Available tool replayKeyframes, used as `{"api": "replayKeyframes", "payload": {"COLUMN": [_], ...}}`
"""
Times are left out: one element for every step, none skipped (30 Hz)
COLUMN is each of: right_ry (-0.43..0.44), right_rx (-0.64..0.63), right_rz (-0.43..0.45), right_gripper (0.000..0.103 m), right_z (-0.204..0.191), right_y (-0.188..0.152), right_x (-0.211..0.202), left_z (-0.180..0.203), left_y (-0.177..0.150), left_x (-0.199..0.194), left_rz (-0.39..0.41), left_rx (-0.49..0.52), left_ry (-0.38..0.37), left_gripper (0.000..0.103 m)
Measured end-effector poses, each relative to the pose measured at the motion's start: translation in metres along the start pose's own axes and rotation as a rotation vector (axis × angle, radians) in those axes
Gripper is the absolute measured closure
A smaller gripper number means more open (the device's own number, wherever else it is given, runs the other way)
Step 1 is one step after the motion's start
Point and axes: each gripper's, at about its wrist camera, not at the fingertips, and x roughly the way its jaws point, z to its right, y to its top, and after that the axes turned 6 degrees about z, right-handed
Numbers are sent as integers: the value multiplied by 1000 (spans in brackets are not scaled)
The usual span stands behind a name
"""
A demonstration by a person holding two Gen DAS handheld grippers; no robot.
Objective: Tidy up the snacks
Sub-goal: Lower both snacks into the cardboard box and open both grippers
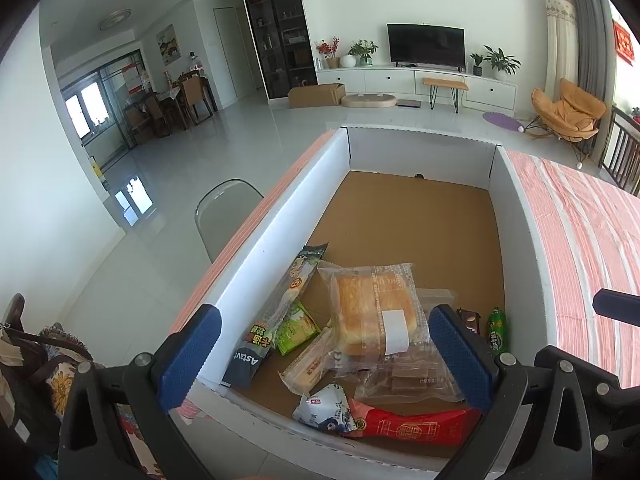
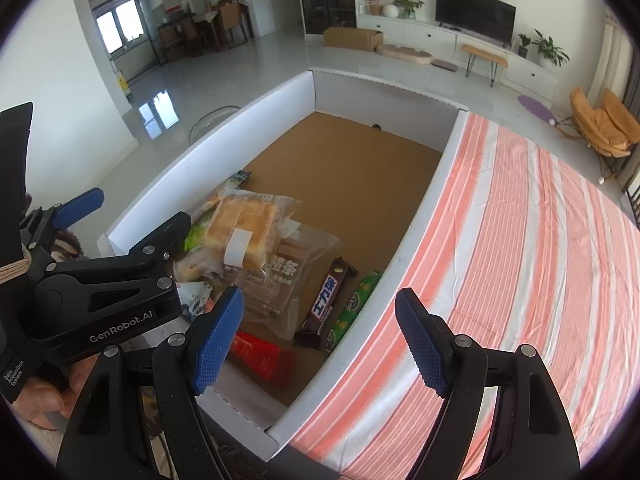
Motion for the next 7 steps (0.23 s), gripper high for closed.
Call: {"api": "replayKeyframes", "payload": {"right_ry": [-1, -2, -4, -4, -3, -2, -1], "right_rx": [-3, -6, -8, -9, -9, -8, -8], "right_rz": [0, 0, 0, 1, 1, 1, 1], "right_gripper": [22, 22, 22, 22, 22, 22, 22], "right_z": [-1, -1, -1, -2, -2, -2, -3], "right_y": [0, 0, 0, 0, 0, 1, 1], "right_x": [0, 0, 0, 0, 0, 0, 0], "left_z": [-1, -2, -3, -5, -5, -5, -5], "left_y": [0, 0, 0, -1, -1, -2, -2], "left_x": [0, -1, -1, -2, -3, -3, -2], "left_rz": [2, 5, 9, 13, 18, 19, 18], "left_rx": [-5, -12, -21, -27, -28, -24, -19], "left_ry": [-3, -8, -13, -18, -19, -20, -18], "left_gripper": [0, 0, 0, 0, 0, 0, 0]}}
